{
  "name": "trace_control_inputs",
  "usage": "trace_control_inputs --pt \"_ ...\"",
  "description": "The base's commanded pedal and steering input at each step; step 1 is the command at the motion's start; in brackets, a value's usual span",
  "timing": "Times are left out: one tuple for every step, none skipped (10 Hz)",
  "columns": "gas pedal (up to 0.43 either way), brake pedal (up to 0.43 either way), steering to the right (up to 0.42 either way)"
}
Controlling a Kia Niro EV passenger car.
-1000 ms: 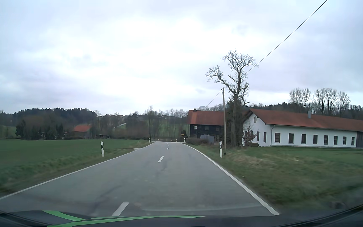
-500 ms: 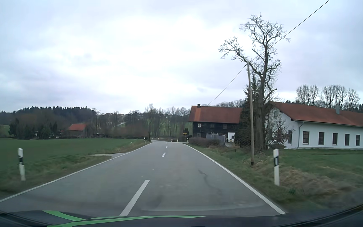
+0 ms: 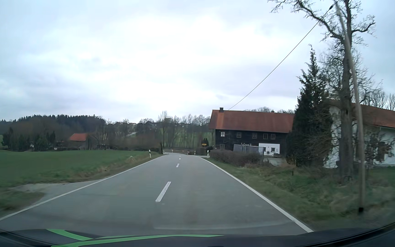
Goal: Follow the waypoints while adhering to traffic rules and regulations
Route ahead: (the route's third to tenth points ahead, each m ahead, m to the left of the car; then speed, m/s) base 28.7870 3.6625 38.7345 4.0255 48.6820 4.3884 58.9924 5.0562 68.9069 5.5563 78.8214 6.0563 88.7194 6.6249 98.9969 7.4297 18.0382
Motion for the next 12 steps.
trace_control_inputs --pt "0.0 0.116 -0.005" --pt "0.0 0.122 -0.005" --pt "0.0 0.122 -0.006" --pt "0.0 0.128 -0.006" --pt "0.0 0.134 -0.007" --pt "0.0 0.134 -0.007" --pt "0.0 0.14 -0.007" --pt "0.0 0.14 -0.007" --pt "0.0 0.14 -0.007" --pt "0.0 0.14 -0.006" --pt "0.0 0.14 -0.005" --pt "0.0 0.146 -0.005"
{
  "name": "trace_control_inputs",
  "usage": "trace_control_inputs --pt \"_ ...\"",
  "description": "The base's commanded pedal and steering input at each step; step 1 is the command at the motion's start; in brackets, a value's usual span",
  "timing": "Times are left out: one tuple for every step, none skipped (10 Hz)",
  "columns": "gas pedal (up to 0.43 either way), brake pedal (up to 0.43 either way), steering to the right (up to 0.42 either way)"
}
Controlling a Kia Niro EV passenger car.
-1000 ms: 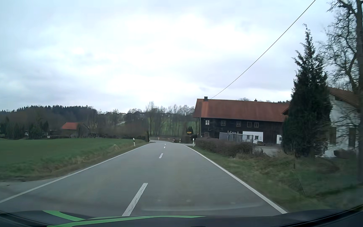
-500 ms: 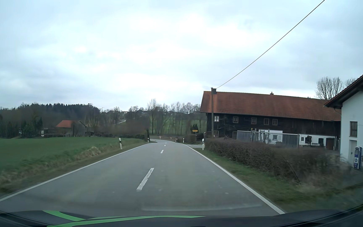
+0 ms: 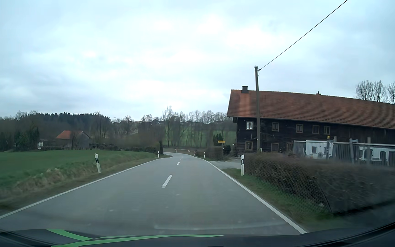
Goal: Follow the waypoints while adhering to traffic rules and regulations
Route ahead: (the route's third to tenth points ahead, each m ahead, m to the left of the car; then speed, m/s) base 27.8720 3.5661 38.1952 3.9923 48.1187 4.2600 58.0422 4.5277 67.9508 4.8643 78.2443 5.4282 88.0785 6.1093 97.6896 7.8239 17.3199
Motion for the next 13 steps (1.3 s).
trace_control_inputs --pt "0.0 0.146 -0.004" --pt "0.0 0.146 -0.004" --pt "0.0 0.146 -0.004" --pt "0.0 0.146 -0.003" --pt "0.0 0.146 -0.003" --pt "0.0 0.152 -0.003" --pt "0.0 0.152 -0.003" --pt "0.0 0.152 -0.002" --pt "0.0 0.159 -0.001" --pt "0.0 0.159 -0.001" --pt "0.0 0.165 0.0" --pt "0.0 0.171 0.0" --pt "0.0 0.177 0.0"
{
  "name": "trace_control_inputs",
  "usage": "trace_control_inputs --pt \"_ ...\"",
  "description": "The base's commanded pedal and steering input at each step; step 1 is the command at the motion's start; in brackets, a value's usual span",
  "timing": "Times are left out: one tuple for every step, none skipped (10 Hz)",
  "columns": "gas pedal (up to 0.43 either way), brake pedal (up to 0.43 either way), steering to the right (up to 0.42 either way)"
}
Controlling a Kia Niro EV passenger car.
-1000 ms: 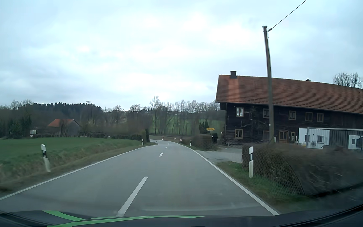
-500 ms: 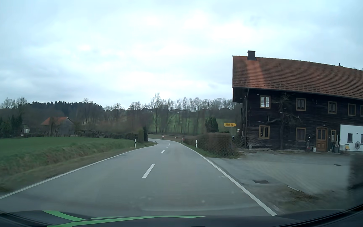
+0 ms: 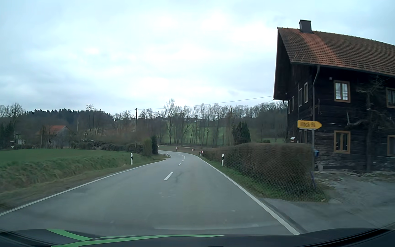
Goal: Follow the waypoints while adhering to traffic rules and regulations
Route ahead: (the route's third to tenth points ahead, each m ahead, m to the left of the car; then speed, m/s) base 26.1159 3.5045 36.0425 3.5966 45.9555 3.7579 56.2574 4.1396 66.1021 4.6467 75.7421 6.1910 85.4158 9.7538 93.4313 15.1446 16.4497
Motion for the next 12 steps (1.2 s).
trace_control_inputs --pt "0.0 0.183 0.0" --pt "0.0 0.189 0.0" --pt "0.0 0.195 0.0" --pt "0.0 0.201 0.0" --pt "0.0 0.201 0.0" --pt "0.0 0.207 0.001" --pt "0.0 0.207 0.002" --pt "0.0 0.207 0.002" --pt "0.0 0.213 0.002" --pt "0.0 0.213 0.003" --pt "0.0 0.213 0.003" --pt "0.0 0.22 0.003"
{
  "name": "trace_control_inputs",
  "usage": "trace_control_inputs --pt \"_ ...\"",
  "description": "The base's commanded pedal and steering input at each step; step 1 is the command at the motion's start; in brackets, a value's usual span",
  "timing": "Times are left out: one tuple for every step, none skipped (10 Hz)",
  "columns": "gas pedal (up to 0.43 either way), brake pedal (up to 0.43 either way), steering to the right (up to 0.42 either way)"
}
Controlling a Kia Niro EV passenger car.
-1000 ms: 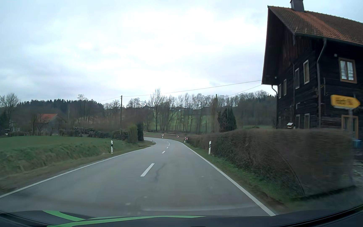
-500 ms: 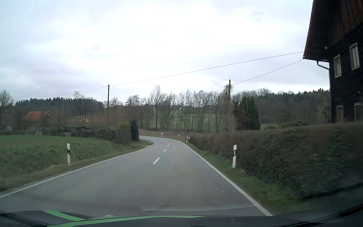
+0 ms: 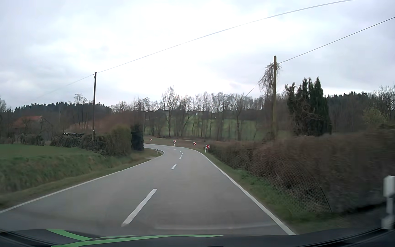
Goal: Follow the waypoints while adhering to traffic rules and regulations
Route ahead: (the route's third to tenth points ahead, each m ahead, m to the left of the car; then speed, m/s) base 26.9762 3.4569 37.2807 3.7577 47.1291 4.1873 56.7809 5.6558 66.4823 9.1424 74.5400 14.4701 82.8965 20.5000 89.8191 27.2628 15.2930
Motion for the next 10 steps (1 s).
trace_control_inputs --pt "0.0 0.22 0.003" --pt "0.0 0.226 0.003" --pt "0.0 0.226 0.003" --pt "0.0 0.226 0.004" --pt "0.0 0.226 0.004" --pt "0.0 0.226 0.005" --pt "0.0 0.226 0.004" --pt "0.0 0.226 0.005" --pt "0.0 0.226 0.004" --pt "0.0 0.226 0.004"
